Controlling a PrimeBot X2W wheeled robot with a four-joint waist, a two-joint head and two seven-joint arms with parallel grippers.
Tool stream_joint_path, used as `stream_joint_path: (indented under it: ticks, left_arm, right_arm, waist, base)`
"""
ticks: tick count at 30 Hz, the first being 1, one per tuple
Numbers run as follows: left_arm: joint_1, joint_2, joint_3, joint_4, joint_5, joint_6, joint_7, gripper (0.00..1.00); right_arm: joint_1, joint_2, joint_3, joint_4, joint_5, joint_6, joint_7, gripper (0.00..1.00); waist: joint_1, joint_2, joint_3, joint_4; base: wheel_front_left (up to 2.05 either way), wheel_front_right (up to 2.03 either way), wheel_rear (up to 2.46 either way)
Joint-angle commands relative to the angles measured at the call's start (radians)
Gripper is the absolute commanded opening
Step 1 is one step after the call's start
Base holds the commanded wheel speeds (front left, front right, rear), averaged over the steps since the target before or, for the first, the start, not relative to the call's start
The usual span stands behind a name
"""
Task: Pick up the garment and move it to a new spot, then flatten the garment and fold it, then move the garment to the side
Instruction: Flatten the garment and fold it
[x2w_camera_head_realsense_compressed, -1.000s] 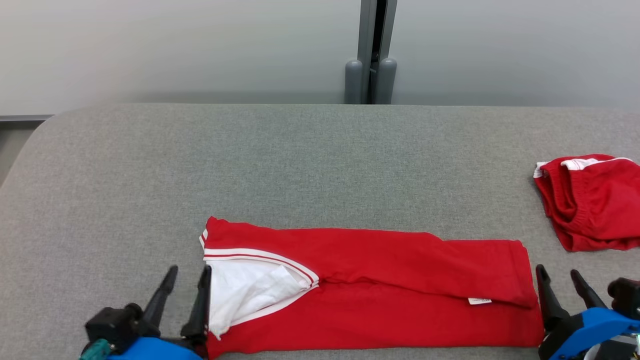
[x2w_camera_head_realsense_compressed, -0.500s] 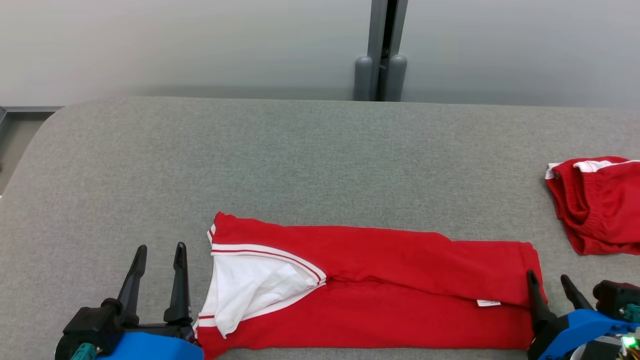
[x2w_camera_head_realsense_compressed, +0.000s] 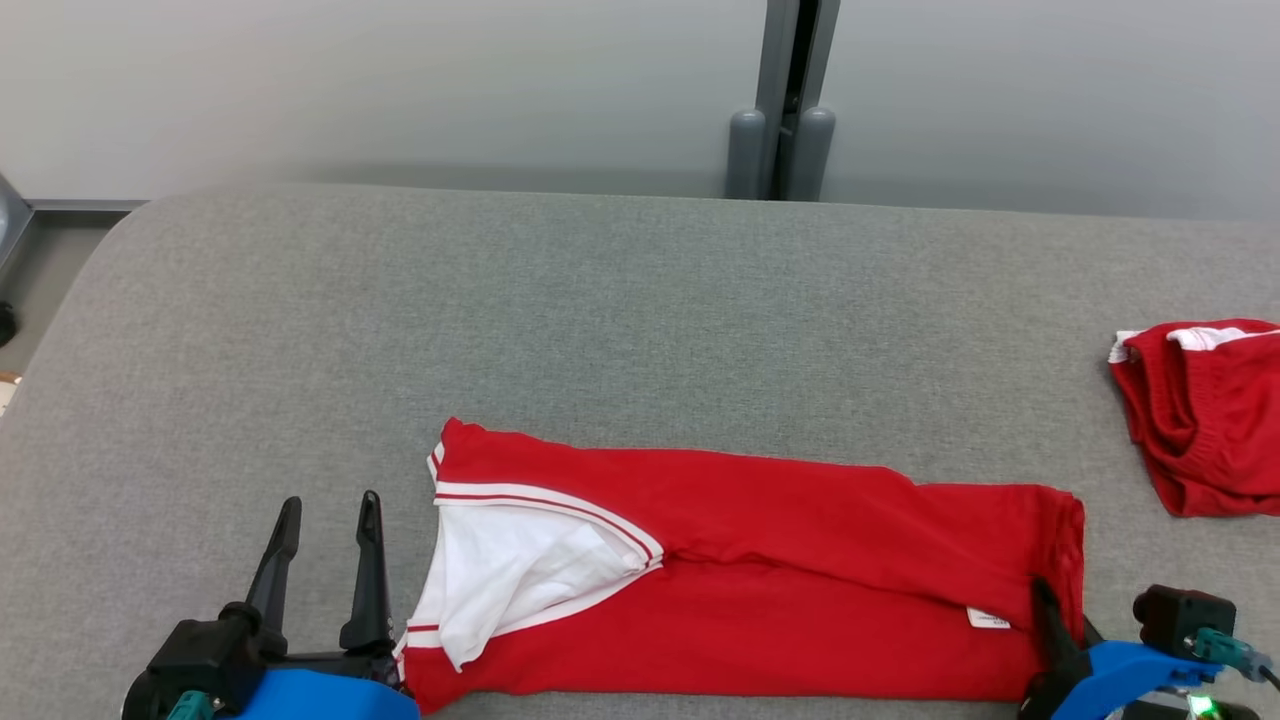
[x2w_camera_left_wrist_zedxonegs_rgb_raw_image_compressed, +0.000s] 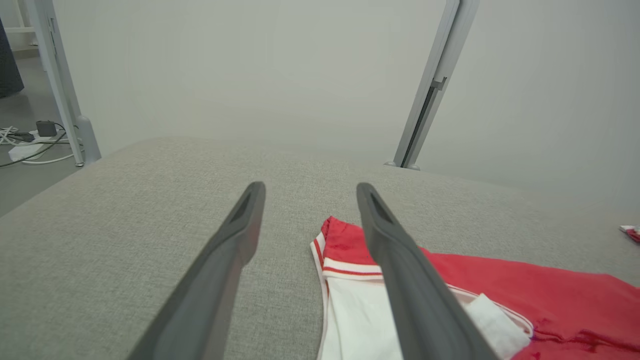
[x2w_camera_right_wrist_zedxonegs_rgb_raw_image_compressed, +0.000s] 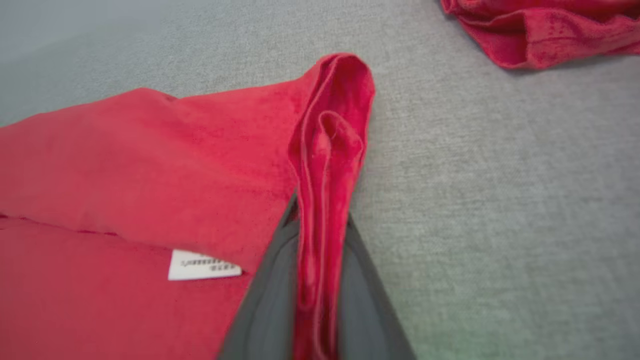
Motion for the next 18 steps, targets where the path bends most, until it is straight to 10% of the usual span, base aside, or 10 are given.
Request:
stream_joint_path:
  ticks: [1, 18]
  left_arm:
    - [0.002, -0.002, 0.001, 0.0, 0.004, 0.0, -0.005, 1.0]
    - [-0.015, -0.044, 0.012, 0.032, 0.052, -0.029, -0.005, 1.0]
  right_arm:
    - [-0.013, 0.001, -0.001, 0.005, -0.003, 0.0, -0.006, 0.0]
    - [0.009, -0.003, -0.105, -0.265, -0.03, 0.0, 0.121, 0.0]
  waist:
    - [0.0, -0.0001, -0.003, -0.005]
    - [0.0, -0.0001, -0.019, -0.054]
  base:
    - [0.0, 0.0, 0.0]
    - [0.0, 0.0, 0.0]
